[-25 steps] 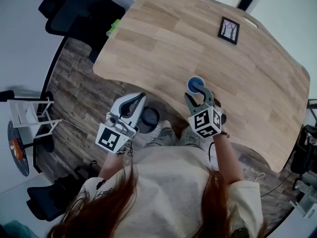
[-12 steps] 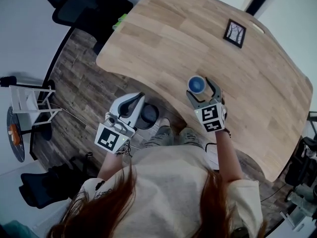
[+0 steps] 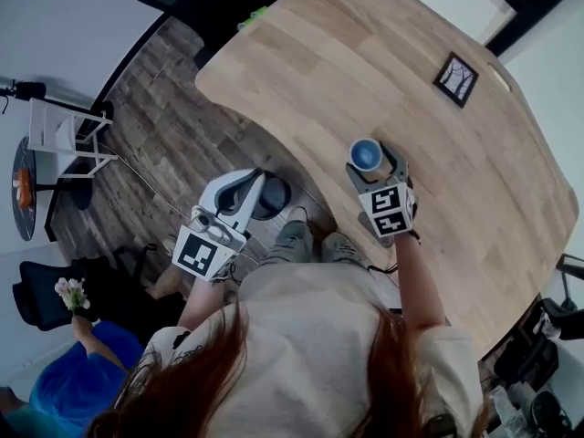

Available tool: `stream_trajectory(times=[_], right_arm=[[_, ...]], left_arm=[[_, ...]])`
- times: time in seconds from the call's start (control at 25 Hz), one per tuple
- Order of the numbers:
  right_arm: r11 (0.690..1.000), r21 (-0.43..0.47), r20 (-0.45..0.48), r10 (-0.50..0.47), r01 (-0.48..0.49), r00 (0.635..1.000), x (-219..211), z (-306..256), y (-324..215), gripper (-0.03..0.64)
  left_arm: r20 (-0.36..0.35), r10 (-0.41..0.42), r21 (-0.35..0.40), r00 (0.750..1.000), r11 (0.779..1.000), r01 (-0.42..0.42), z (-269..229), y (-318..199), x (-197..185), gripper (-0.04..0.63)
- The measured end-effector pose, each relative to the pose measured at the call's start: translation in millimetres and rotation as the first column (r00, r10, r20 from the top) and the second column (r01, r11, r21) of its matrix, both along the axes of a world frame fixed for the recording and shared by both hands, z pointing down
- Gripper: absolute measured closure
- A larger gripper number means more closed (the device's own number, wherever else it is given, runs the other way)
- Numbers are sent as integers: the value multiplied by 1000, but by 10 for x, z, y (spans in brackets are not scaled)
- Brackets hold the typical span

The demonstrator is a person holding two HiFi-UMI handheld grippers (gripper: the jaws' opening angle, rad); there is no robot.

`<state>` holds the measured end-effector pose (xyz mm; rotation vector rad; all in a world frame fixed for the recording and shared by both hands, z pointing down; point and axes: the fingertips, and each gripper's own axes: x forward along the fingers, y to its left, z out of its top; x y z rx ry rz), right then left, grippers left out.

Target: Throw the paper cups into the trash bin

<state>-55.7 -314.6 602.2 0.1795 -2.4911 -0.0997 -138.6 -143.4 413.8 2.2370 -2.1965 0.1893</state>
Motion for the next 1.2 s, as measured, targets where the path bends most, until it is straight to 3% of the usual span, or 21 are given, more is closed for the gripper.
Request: stream_trajectory(times=[0.24,0.56,0.88,1.2], right_arm=[[999,-15,56,-41,42,998,-22,-139,44,273],[977,-26,217,-202,213,955,-225,-610,511,272],[941,-21,251,-322,338,913,-607,-742,1299,273],[906,-54,245,-396,421,885,-1060,-437,2198,273]], left_arm=[[26,-51,37,998,998,50,-20,76,95,593],[28,-227,33,973,973,226,-61,354,138,592],[19,-320,11,947,947,320,21,1083,-32,592],[15,-384,15,923,923,384,122,1824,-381,592]])
